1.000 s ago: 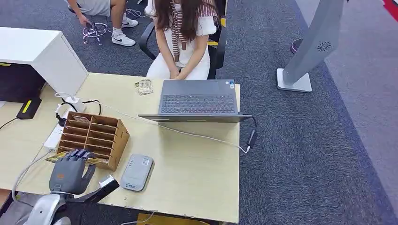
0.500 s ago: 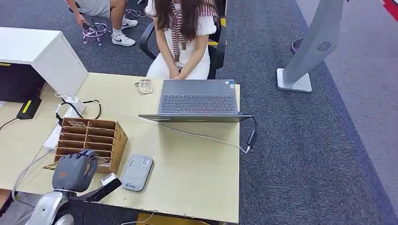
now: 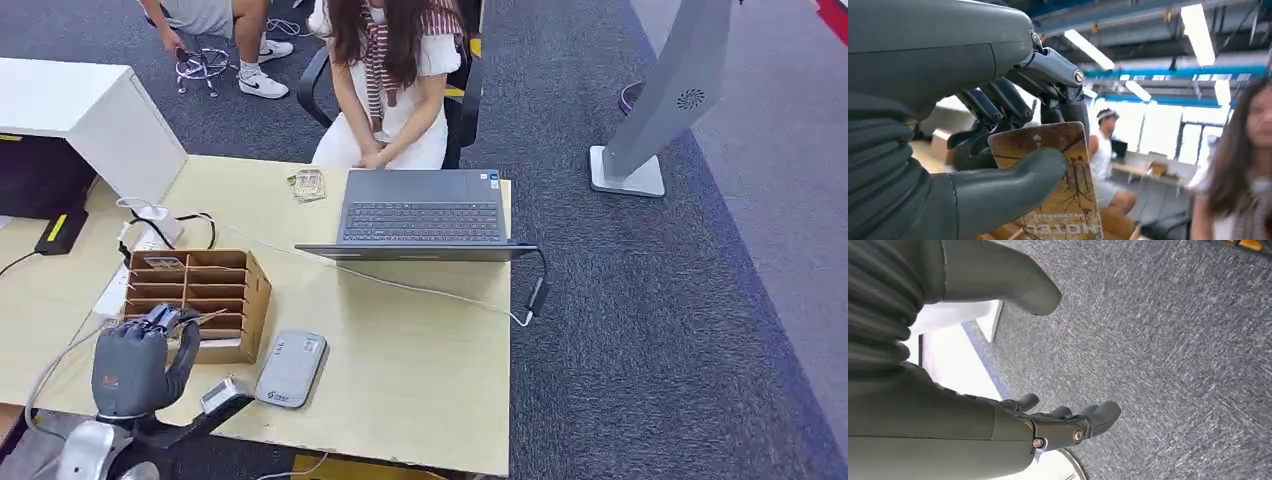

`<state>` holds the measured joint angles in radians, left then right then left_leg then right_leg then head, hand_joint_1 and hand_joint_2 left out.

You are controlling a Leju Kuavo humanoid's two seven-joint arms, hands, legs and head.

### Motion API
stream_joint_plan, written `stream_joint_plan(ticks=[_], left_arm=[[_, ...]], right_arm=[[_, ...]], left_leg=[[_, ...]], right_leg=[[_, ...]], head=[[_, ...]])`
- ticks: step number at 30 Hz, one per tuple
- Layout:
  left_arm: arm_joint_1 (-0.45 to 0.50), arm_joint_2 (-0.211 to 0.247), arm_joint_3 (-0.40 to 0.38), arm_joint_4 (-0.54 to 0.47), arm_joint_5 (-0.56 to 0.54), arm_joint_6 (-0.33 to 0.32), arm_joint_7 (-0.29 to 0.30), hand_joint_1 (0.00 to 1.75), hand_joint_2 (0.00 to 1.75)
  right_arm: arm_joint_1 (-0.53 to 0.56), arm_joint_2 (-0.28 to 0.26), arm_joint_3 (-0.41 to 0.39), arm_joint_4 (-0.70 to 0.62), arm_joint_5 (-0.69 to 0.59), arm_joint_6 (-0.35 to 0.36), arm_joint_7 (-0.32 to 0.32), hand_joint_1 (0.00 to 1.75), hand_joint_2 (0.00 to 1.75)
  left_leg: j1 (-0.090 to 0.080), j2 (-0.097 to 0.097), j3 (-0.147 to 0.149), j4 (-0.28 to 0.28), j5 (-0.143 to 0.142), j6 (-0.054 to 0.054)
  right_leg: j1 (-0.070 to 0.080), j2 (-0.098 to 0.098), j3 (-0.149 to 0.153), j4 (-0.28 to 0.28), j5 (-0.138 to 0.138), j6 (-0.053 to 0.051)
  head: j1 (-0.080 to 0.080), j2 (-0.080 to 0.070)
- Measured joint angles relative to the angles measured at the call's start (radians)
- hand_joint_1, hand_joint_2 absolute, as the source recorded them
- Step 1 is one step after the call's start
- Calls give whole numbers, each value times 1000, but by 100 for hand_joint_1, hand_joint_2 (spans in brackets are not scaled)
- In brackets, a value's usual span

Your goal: Pass the card to the sensor for recognition and then transmit it.

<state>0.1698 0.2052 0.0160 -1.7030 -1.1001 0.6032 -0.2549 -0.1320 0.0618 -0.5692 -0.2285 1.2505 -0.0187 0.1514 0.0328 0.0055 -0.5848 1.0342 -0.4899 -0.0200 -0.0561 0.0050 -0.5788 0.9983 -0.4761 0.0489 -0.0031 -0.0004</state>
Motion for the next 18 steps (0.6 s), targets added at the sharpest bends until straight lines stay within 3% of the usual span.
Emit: stream_joint_plan(ticks=[9,13,18], left_arm=[[13,-11,-20,-157,63,61,-69,175,175],[-110,-16,-24,-143,55,30,-44,175,175],[-338,-28,-34,-5,-15,2,-4,175,175]], right_arm=[[0,0,0,0,19,9,-3,0,175],[-13,0,5,0,55,30,-3,0,175],[-43,2,32,-2,91,54,5,0,175]], left_leg=[[0,-1,1,0,1,0],[0,-2,0,0,3,0],[0,-2,1,0,6,0]], right_leg=[[0,-1,0,0,0,0],[0,-2,1,0,1,-1],[0,-2,0,0,5,-1]], head=[[0,0],[0,0],[0,0]])
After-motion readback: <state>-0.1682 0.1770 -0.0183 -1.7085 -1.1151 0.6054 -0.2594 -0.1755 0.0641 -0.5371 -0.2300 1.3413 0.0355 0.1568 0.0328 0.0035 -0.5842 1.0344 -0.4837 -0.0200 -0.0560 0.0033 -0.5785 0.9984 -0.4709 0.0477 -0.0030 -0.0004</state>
